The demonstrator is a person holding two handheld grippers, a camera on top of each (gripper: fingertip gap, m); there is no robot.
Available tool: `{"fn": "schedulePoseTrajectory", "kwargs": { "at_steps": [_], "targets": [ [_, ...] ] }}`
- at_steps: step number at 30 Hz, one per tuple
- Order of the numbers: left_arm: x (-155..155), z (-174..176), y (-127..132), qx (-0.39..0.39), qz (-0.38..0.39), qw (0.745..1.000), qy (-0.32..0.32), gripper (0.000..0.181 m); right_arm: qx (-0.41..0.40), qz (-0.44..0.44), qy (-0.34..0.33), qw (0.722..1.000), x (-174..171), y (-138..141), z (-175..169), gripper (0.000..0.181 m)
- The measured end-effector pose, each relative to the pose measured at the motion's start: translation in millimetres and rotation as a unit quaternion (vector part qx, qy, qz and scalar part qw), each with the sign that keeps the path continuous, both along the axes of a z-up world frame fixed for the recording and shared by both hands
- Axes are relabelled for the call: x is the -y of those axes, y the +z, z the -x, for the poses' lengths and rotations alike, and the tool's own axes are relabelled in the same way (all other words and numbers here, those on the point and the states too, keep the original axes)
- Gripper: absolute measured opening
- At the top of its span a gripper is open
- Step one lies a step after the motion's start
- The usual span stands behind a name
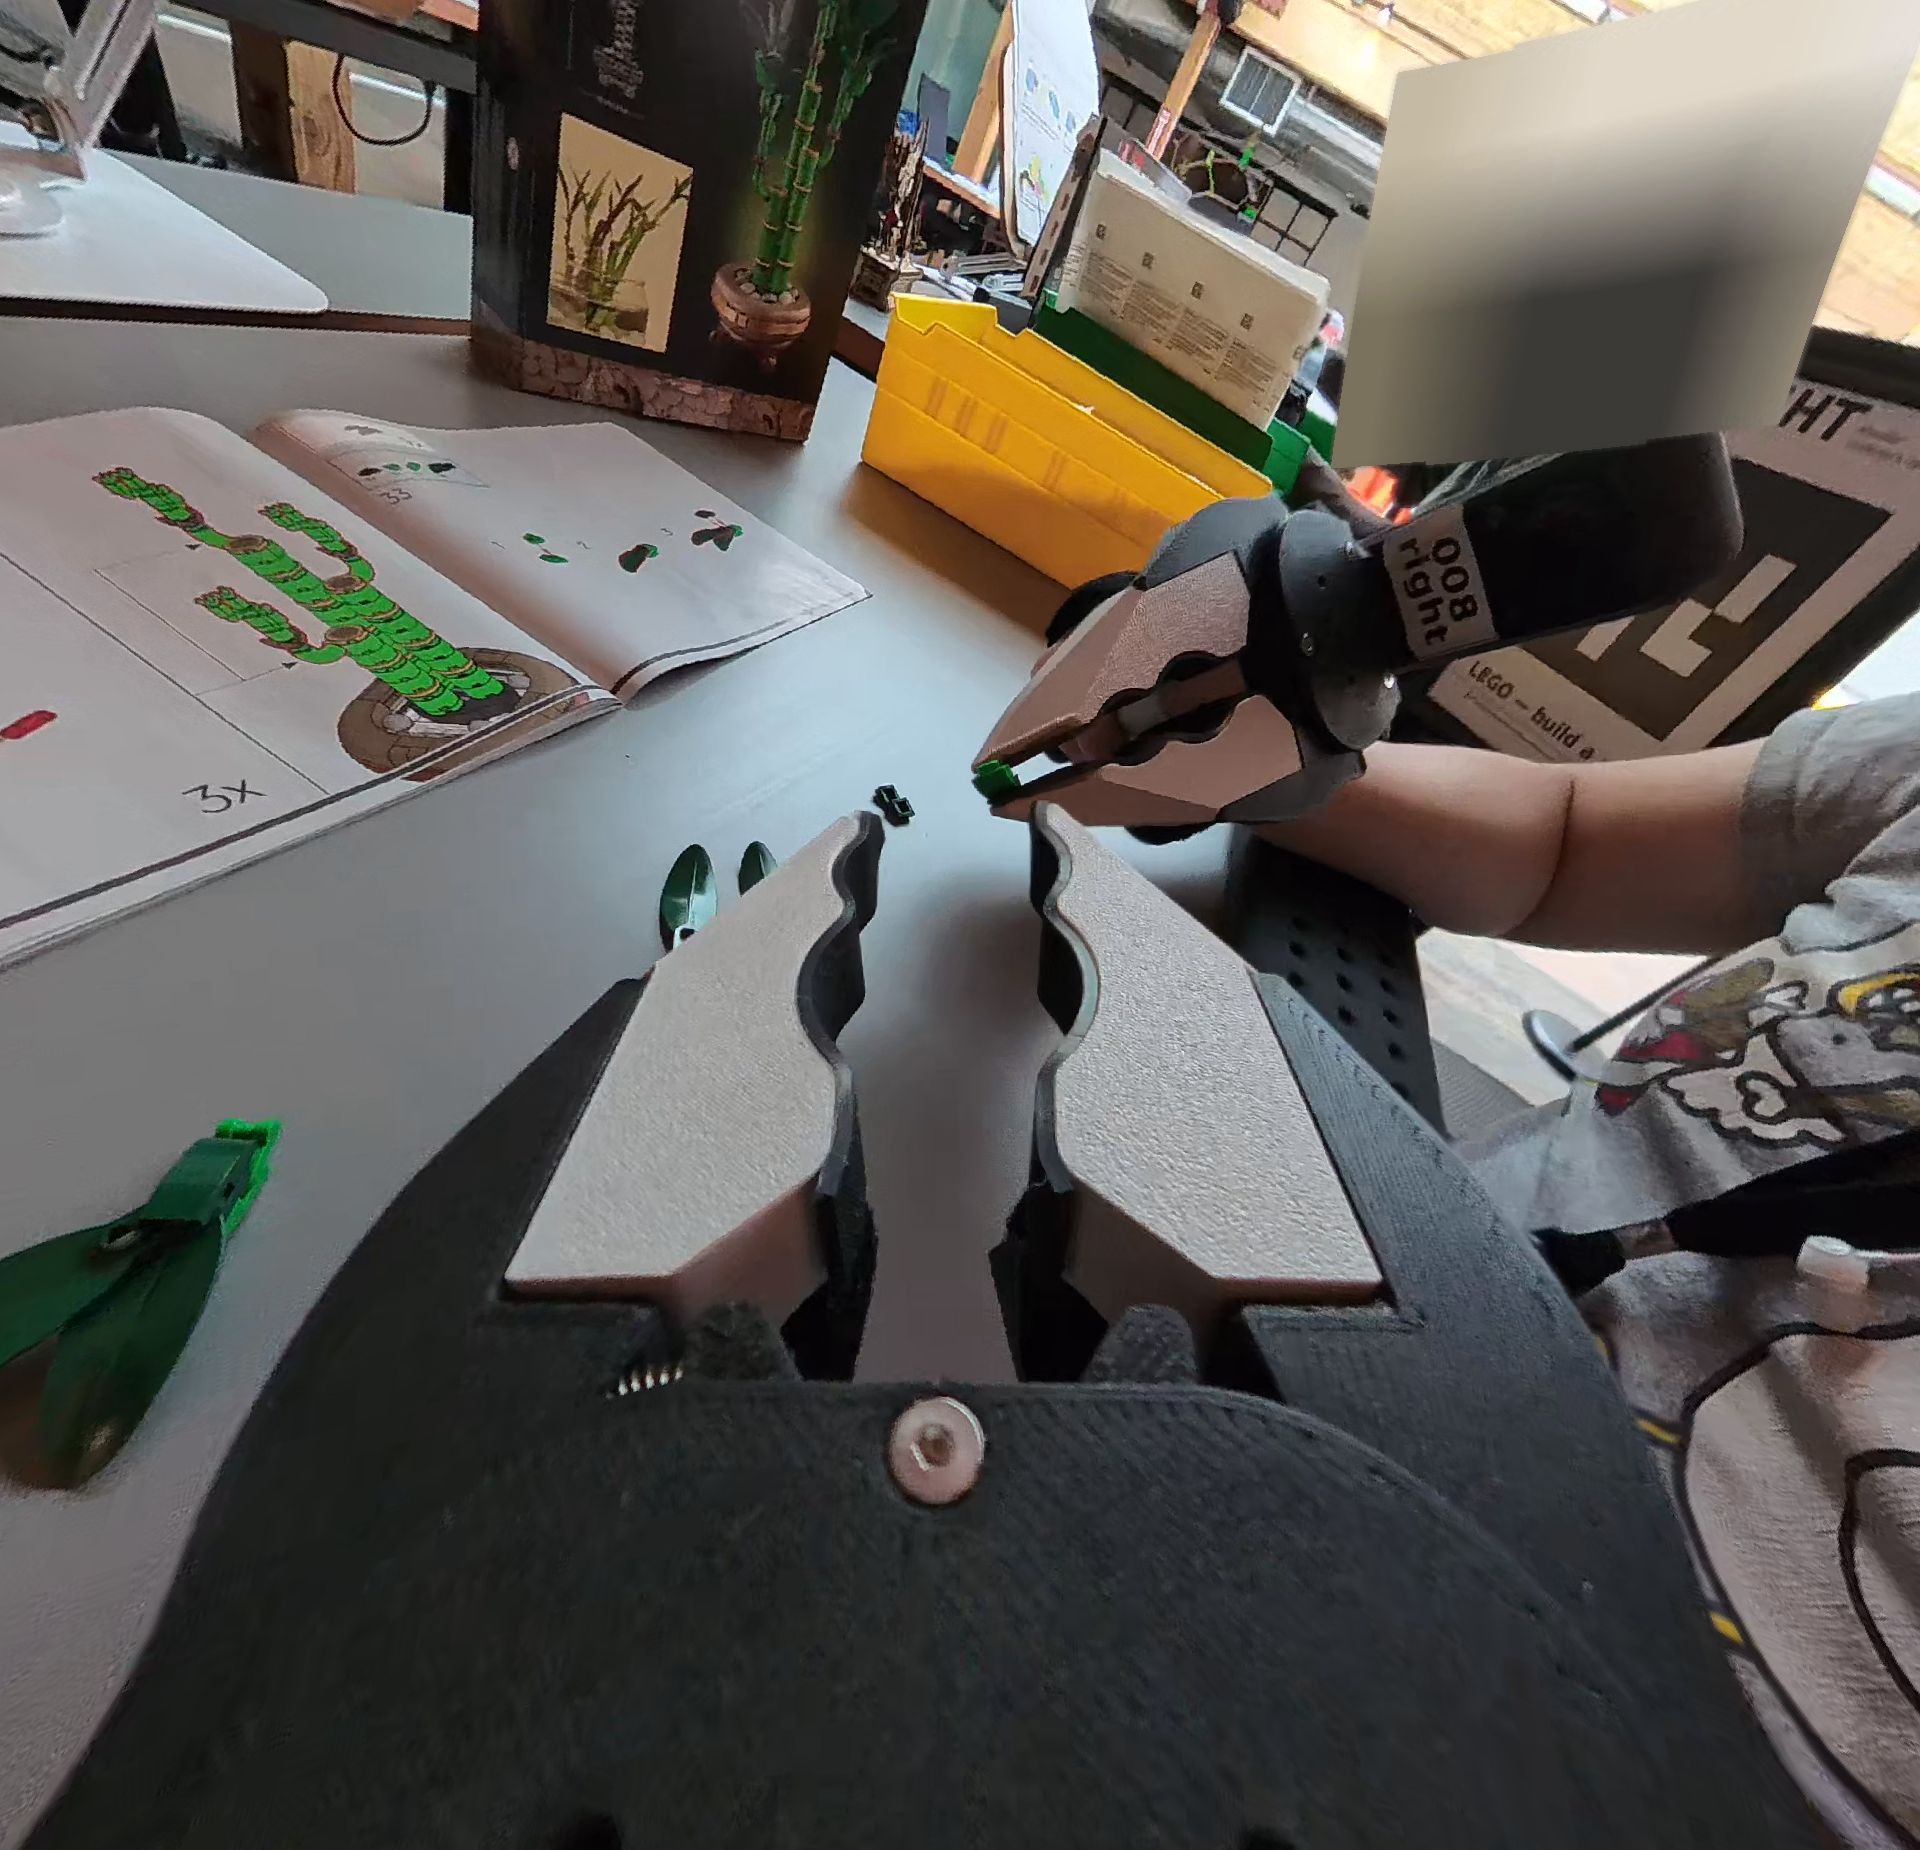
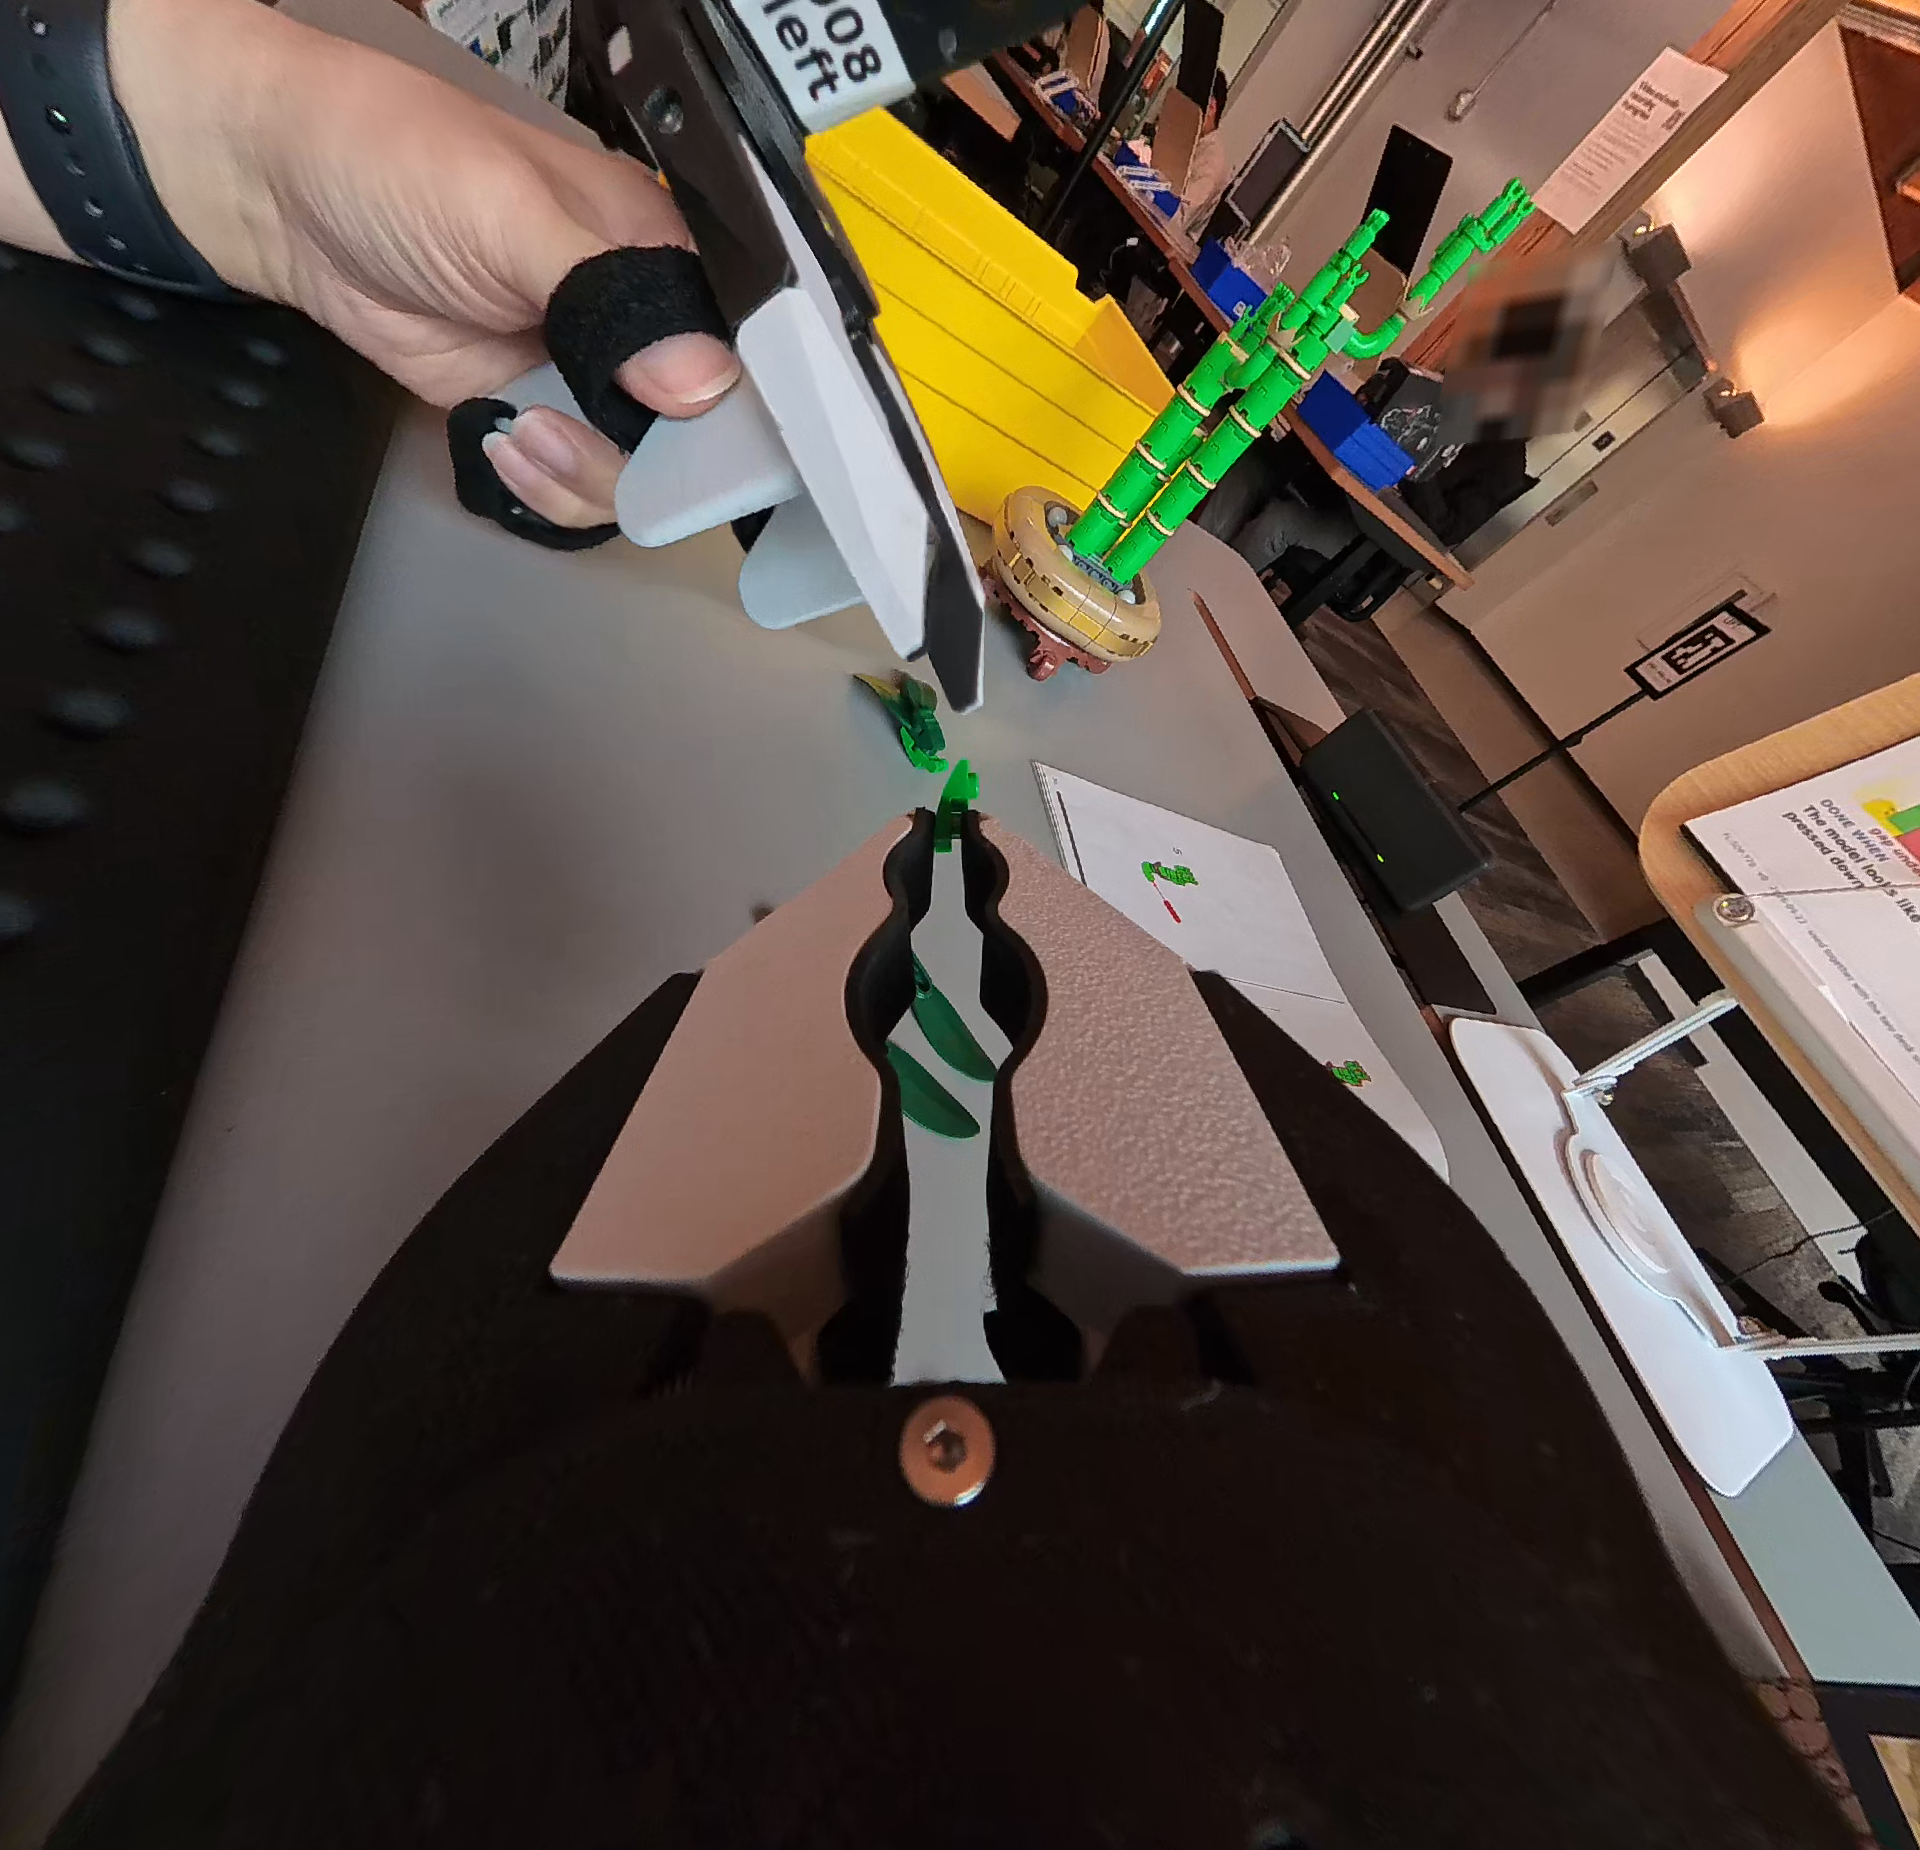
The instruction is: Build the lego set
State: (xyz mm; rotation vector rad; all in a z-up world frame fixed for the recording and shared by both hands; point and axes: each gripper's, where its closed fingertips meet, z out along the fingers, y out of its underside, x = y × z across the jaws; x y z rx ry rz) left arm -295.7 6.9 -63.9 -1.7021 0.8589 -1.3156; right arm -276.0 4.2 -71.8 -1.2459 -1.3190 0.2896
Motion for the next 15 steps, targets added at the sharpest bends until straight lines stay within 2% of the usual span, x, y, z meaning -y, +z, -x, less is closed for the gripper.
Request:
{"fn": "schedulePoseTrajectory", "kwargs": {
  "at_steps": [4, 8, 15],
  "targets": [
    [2.8, -7.0, 3.7, 0.032, 0.048, 0.998, -0.019, 0.031, 0.001, 0.000, 0.004, 1.000, 1.5, -0.3, 2.8, 0.003],
    [7.1, -17.5, -2.0, 0.028, 0.078, 0.996, -0.033, 0.029, 0.005, -0.007, 0.007, 1.000, 3.4, -0.4, 5.3, 0.003],
    [12.4, -24.2, -2.8, 0.047, 0.117, 0.991, -0.053, 0.016, 0.013, -0.020, 0.008, 1.000, 4.9, -0.5, 6.3, 0.003]
  ]
}}
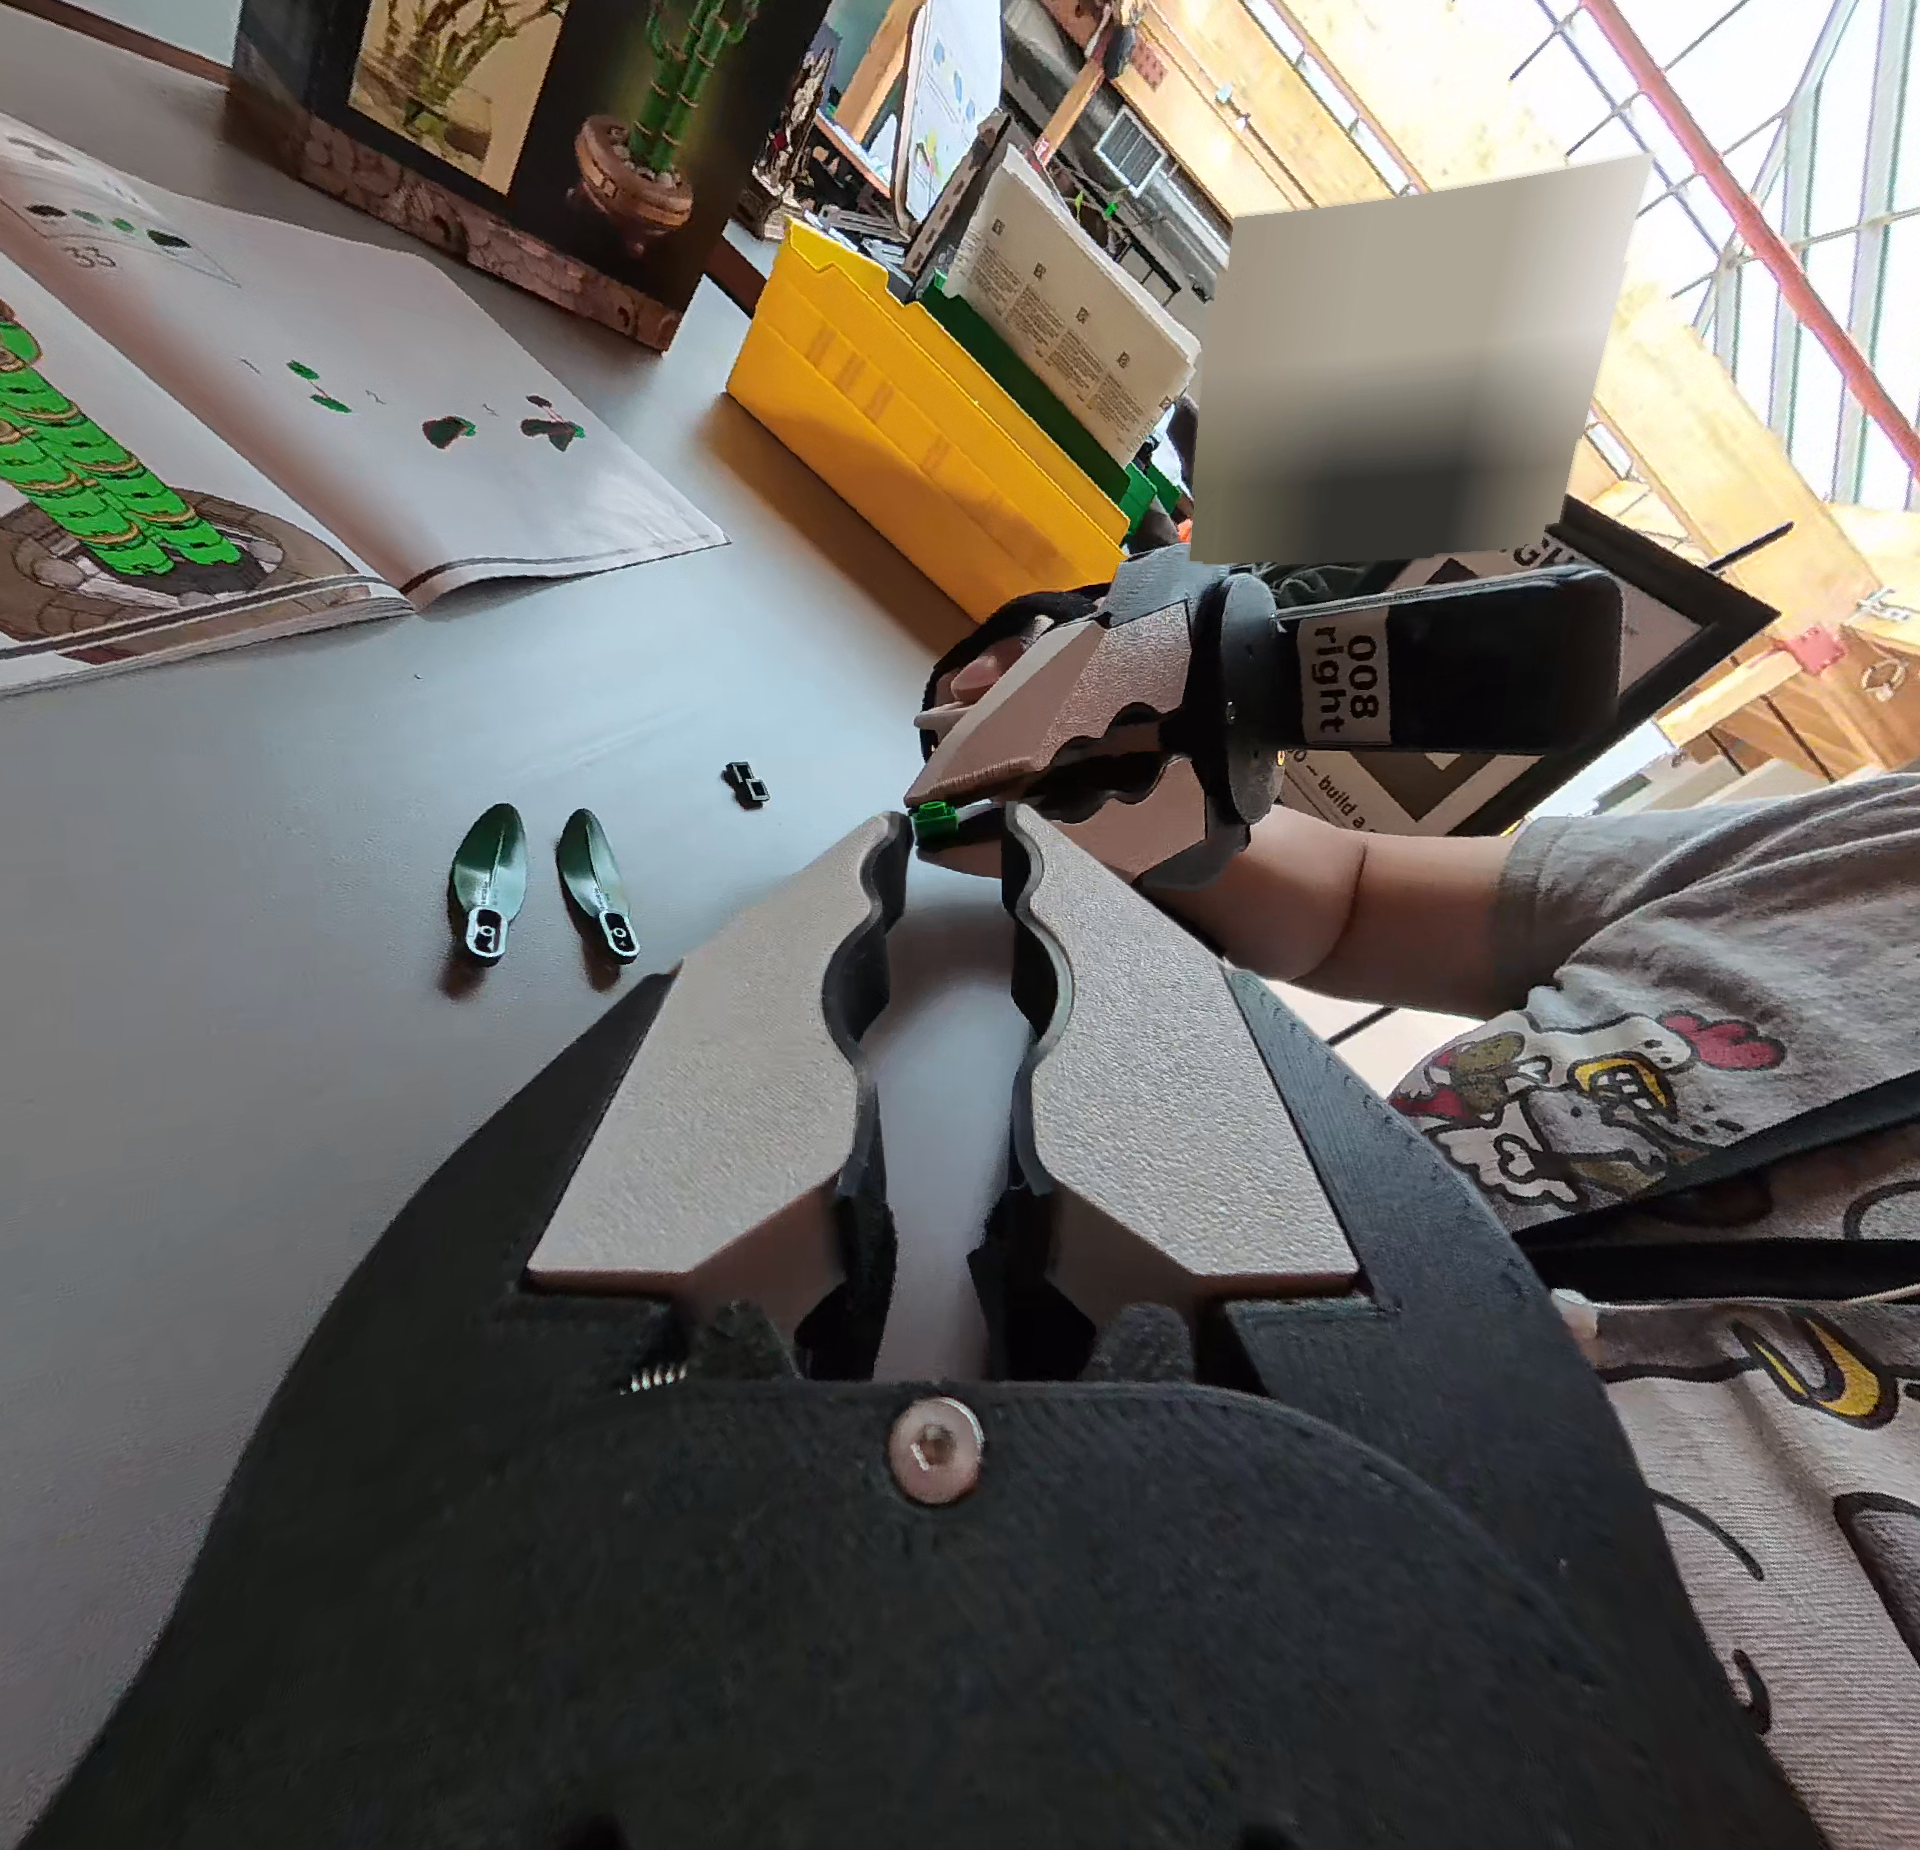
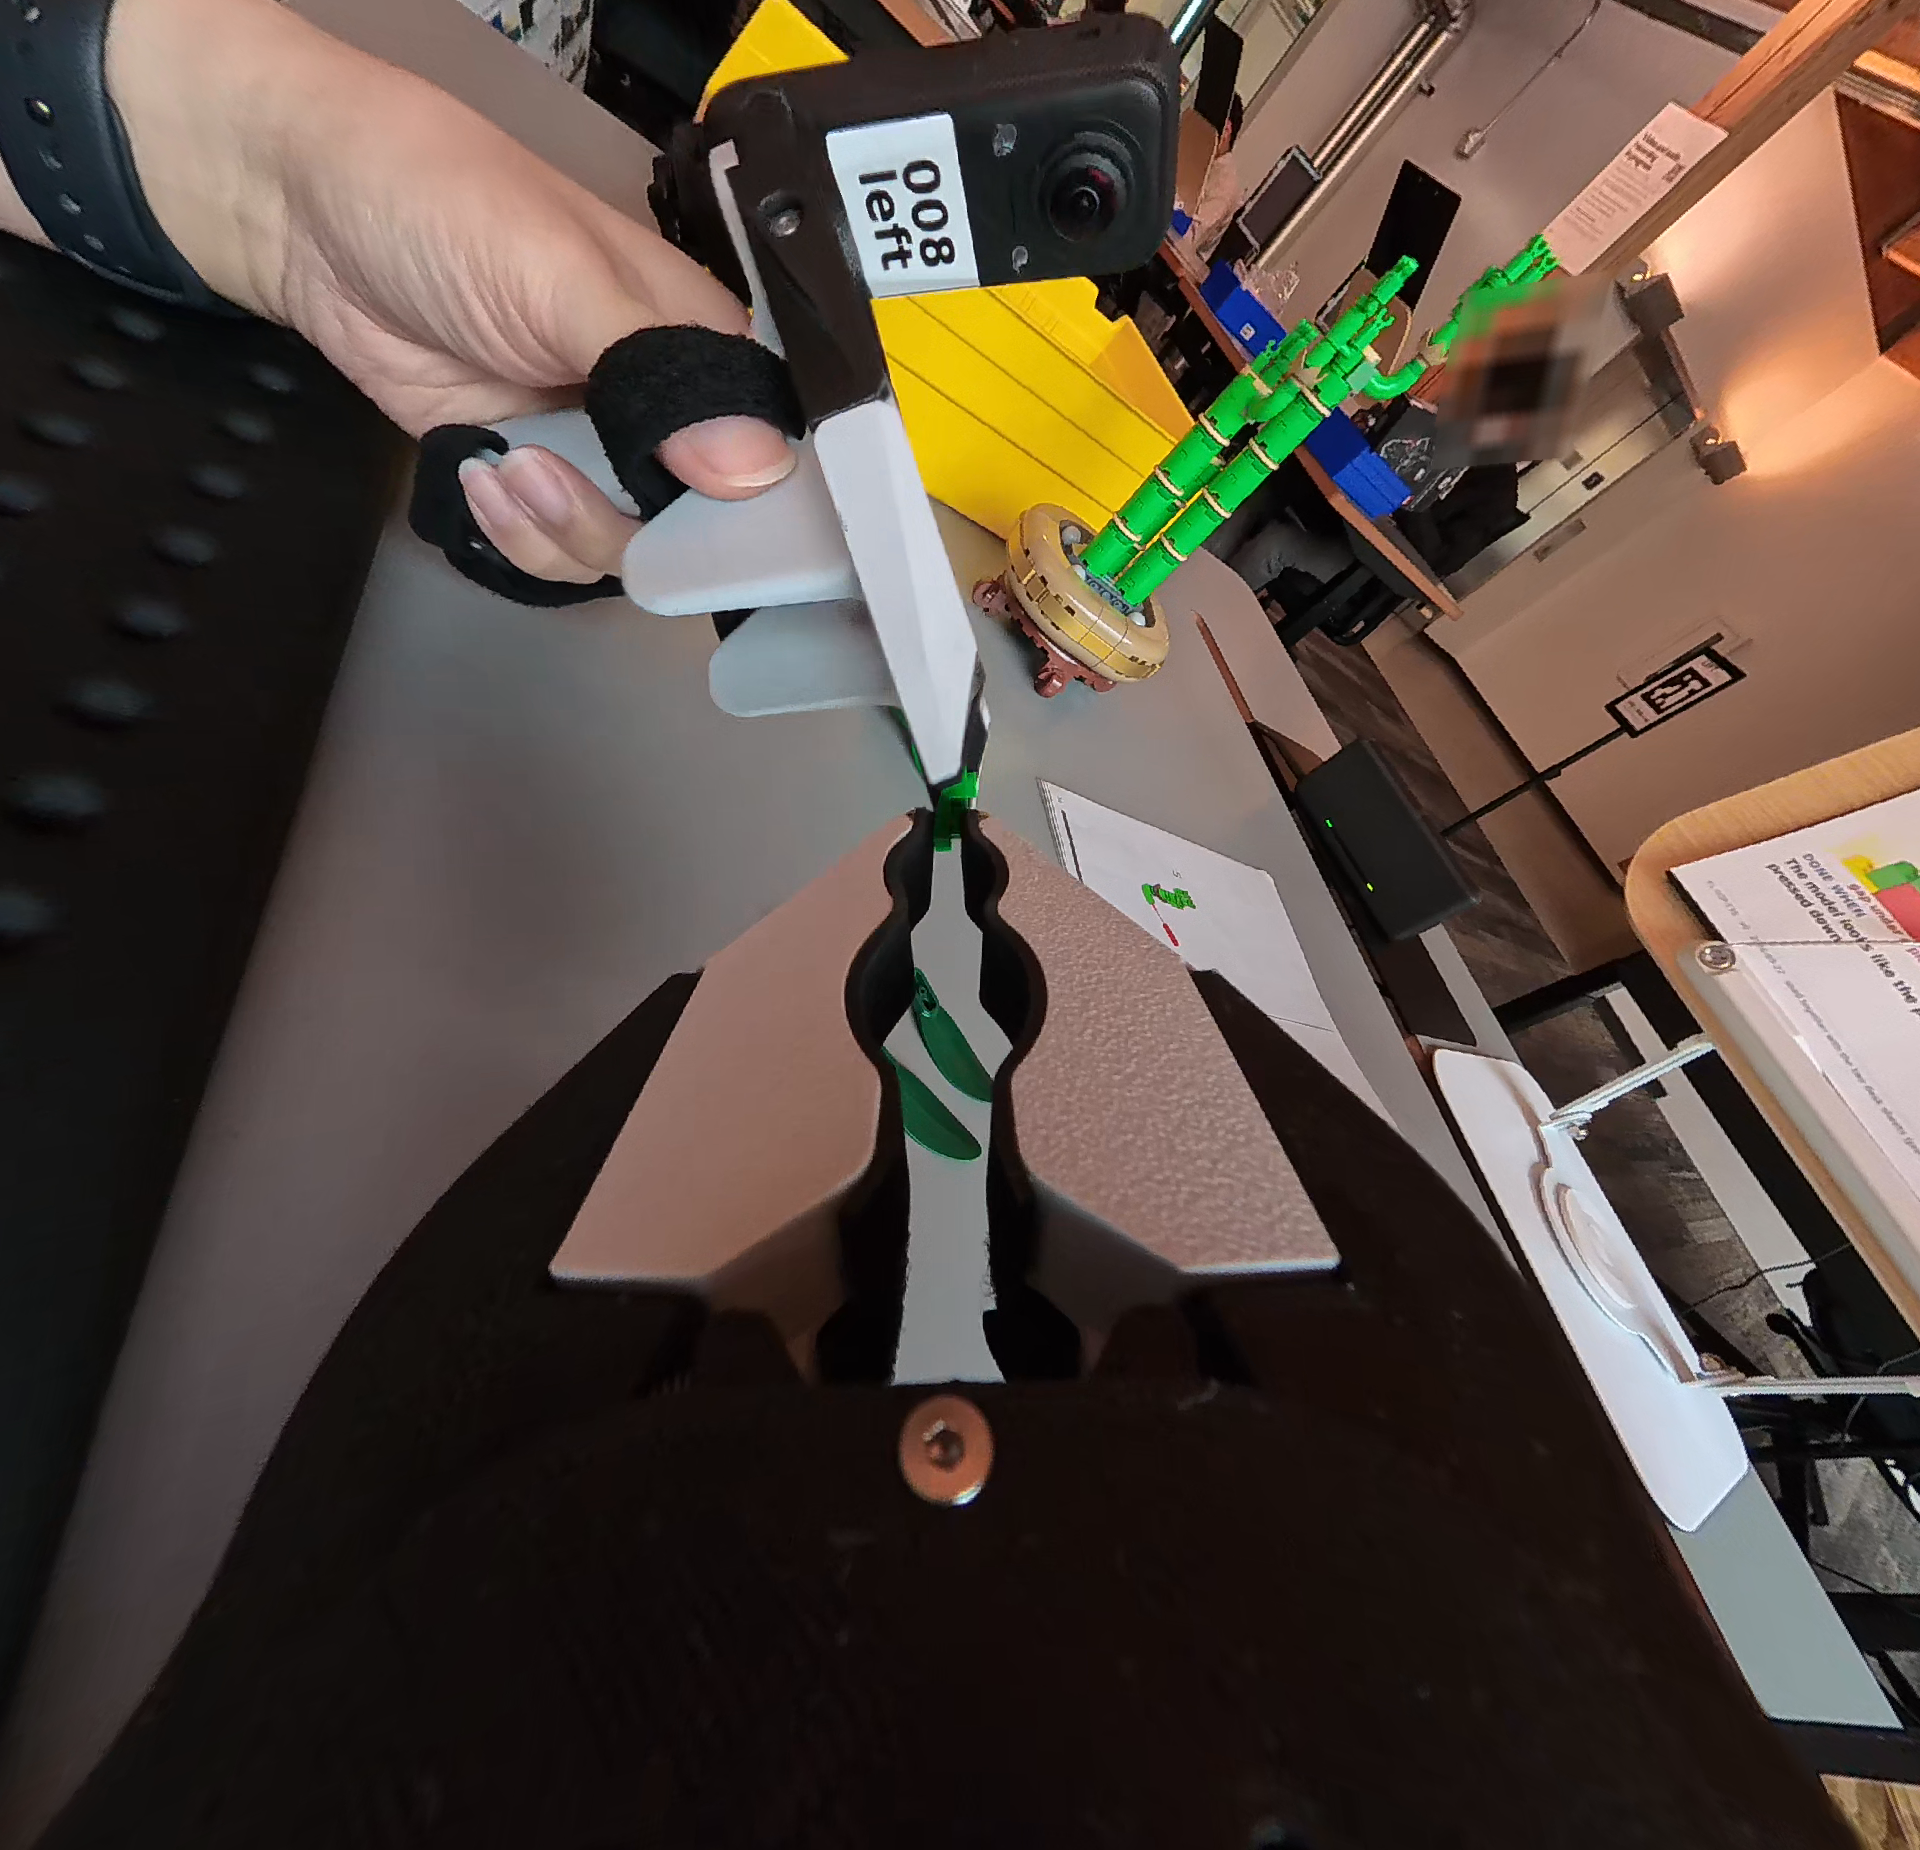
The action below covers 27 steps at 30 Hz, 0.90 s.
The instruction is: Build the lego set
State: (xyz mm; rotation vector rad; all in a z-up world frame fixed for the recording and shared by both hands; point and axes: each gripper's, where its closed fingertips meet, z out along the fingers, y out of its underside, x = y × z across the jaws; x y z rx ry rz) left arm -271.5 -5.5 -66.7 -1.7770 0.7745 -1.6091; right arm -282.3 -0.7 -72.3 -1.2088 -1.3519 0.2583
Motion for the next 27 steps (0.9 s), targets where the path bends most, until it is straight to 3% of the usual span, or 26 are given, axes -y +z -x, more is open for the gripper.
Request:
{"fn": "schedulePoseTrajectory", "kwargs": {
  "at_steps": [3, 14, 20, 22, 27],
  "targets": [
    [-1.6, 1.8, -0.5, 0.002, 0.006, 1.000, 0.002, 0.008, -0.001, -0.002, 0.002, 1.000, 0.9, 0.7, 0.8, 0.003],
    [0.3, 1.3, -3.8, -0.007, 0.011, 1.000, -0.006, 0.006, 0.009, -0.017, 0.002, 1.000, 2.1, -0.2, 2.3, 0.004],
    [-9.4, 13.8, 3.6, 0.006, 0.002, 1.000, 0.024, 0.006, -0.011, -0.010, -0.008, 1.000, -3.2, 5.5, -2.0, 0.018],
    [-18.9, 25.5, 9.4, 0.016, -0.008, 0.998, 0.054, 0.006, -0.005, 0.029, -0.009, 1.000, -7.5, -2.9, -7.0, 0.018],
    [-35.0, 50.3, 17.4, 0.030, -0.029, 0.993, 0.114, 0.006, 0.084, 0.164, 0.007, 0.983, -8.9, -61.3, -8.1, 0.018]
  ]
}}
